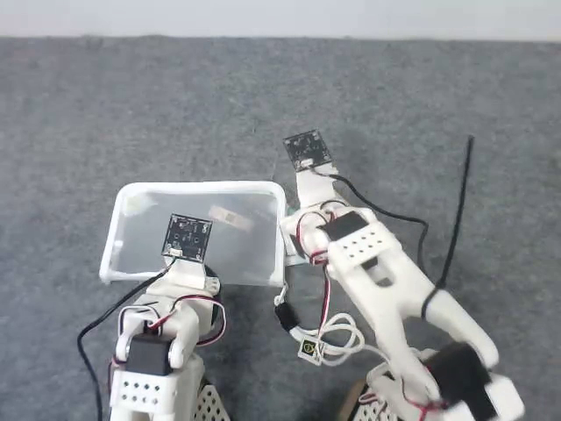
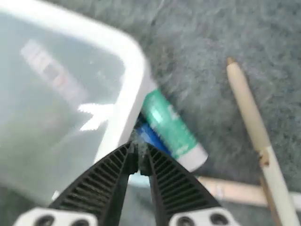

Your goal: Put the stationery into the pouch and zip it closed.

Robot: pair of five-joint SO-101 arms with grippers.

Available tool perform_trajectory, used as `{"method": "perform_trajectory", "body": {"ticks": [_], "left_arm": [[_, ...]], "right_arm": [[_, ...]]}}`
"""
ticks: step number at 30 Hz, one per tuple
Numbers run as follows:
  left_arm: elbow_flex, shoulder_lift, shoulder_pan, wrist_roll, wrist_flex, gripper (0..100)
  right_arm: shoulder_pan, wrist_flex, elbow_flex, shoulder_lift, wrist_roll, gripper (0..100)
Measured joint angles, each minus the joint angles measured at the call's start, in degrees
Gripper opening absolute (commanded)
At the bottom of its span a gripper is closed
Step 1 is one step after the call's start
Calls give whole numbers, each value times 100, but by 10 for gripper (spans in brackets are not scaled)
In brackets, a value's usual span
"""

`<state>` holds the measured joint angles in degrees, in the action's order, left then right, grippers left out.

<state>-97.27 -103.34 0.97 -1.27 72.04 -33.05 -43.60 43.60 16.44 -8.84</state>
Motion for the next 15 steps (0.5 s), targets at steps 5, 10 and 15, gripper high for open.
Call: {"method": "perform_trajectory", "body": {"ticks": [5, 10, 15], "left_arm": [[0, 0, 0, 0, 0, 12], [0, 0, 0, 0, 0, 12], [0, 0, 0, 0, 0, 12]], "right_arm": [[-484, -1301, 0, 818, 0, 95], [-1143, -2356, 0, 1090, -352, 166], [-1987, -2189, 466, 1116, -765, 167]]}}
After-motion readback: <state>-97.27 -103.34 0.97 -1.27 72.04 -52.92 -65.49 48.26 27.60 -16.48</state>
